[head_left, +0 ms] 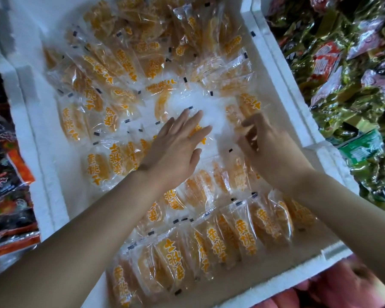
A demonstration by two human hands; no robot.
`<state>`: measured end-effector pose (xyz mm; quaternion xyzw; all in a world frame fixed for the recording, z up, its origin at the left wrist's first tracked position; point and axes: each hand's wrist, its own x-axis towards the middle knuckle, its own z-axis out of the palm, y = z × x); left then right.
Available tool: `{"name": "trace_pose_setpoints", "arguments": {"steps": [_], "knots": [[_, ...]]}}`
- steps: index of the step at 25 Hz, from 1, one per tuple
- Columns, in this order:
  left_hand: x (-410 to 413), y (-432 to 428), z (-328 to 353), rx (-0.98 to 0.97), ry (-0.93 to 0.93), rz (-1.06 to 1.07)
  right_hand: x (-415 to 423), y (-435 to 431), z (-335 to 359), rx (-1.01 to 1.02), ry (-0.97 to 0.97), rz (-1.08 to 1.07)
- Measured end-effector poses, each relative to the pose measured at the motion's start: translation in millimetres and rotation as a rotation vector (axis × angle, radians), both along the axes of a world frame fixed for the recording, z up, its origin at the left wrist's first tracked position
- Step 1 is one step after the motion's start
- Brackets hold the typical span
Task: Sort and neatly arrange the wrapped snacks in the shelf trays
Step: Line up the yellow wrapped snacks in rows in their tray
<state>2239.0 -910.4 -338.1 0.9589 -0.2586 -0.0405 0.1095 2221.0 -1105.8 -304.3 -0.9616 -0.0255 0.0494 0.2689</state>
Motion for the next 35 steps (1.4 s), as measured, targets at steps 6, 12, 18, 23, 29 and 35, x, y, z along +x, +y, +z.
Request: {"name": "trace_pose_setpoints", "arguments": {"steps": [6,12,18,23,29,35], "knots": [[1,3,-10,0.028,0.070,-0.023,-28,3,-4,-0.153,0.147,0.073],[2,4,-13,-0.005,0.068,-0.032,-10,6,7,0.138,0.059,-0.079],[2,6,-14,0.024,0.030,-0.061,54,22,-16,0.153,-0.002,-0.060],[3,10,-14,0.038,0.017,-0.075,57,25,-32,-0.162,-0.099,0.099],[8,5,-5,-0.004,-0.061,-0.072,64,11,-21,-0.321,-0.461,0.184],[70,-12,28,-0.104,-0.169,0.221,110,5,-6,-0.504,-0.379,0.122]]}}
